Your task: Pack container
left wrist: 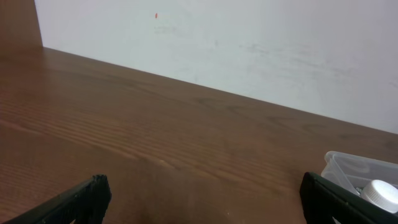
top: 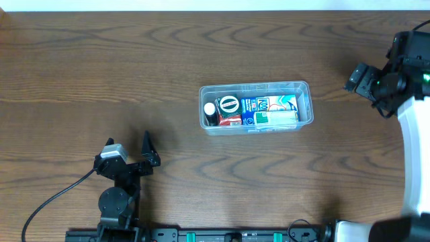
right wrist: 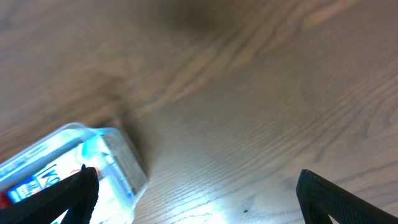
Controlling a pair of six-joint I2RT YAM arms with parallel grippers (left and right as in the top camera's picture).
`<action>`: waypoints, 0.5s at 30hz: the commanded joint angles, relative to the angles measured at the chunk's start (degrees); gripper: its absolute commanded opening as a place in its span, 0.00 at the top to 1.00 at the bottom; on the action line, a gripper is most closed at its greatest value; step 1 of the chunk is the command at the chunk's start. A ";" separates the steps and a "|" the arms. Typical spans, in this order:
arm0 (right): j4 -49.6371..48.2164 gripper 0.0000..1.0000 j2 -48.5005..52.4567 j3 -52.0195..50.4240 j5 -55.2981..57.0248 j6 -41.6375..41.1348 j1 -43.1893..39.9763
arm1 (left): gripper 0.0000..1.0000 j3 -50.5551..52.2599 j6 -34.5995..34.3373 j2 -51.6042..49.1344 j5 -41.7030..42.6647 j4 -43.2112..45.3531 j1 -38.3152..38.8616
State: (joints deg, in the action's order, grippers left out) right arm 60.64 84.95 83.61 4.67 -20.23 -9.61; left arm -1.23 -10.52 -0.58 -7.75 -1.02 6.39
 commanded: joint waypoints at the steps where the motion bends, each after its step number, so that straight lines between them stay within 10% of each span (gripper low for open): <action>1: 0.07 0.01 -8.33 0.70 0.26 -0.55 3.02 | 0.02 1.01 -0.11 0.28 -1.73 -2.38 -0.37; 15: 5.86 0.01 -35.12 -1.22 1.55 2.60 7.80 | 0.02 1.01 -0.09 0.28 -1.73 -2.36 -0.37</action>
State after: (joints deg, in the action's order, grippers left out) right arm 64.51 52.18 83.66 5.08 -19.70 -2.39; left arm -1.28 -10.52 -0.58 -7.79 -1.08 6.39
